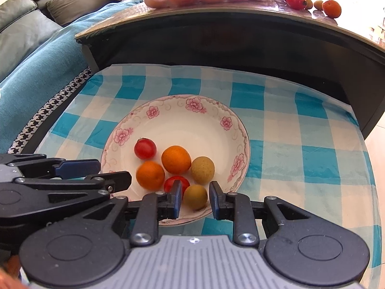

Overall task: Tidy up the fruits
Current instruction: 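Open both grippers to drop the brown fruit and tangerine into the bowl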

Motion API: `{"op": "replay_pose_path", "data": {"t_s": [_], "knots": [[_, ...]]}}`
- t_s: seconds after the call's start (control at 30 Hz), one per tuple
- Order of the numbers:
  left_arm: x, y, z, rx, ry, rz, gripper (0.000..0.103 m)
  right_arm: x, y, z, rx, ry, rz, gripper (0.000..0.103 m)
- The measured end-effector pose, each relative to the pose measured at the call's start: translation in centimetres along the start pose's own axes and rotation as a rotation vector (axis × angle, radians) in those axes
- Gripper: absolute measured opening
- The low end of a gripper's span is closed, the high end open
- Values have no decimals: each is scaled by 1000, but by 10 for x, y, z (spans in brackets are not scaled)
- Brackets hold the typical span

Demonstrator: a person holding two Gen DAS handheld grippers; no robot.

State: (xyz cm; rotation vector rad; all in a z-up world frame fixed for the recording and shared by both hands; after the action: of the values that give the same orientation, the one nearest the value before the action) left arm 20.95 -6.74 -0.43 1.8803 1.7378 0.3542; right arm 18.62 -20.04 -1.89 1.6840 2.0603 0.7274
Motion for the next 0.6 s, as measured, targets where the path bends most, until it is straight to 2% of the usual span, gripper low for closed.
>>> {"op": "replay_pose_path", "data": {"t_s": [0.37,0.6], "knots": [[-2,2,-9,-35,-16,2,64,-8,5,-9,-36,-2,31,29],[-4,-1,-12,-39,-10,18,64,-7,4,-13,-39,-10,36,29]]}}
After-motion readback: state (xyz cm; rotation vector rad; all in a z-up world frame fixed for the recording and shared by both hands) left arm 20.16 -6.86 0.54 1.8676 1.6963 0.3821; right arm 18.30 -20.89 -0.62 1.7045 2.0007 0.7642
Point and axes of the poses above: each gripper's, at about its wrist camera, not at the fingertips, and z roughly the way its jaws point, x to its left, y to its top, the point moved 2 cm from there along z, roughly the way its jaws point, and after that the axes turned 12 degrees about -z, right-handed, at the moved point
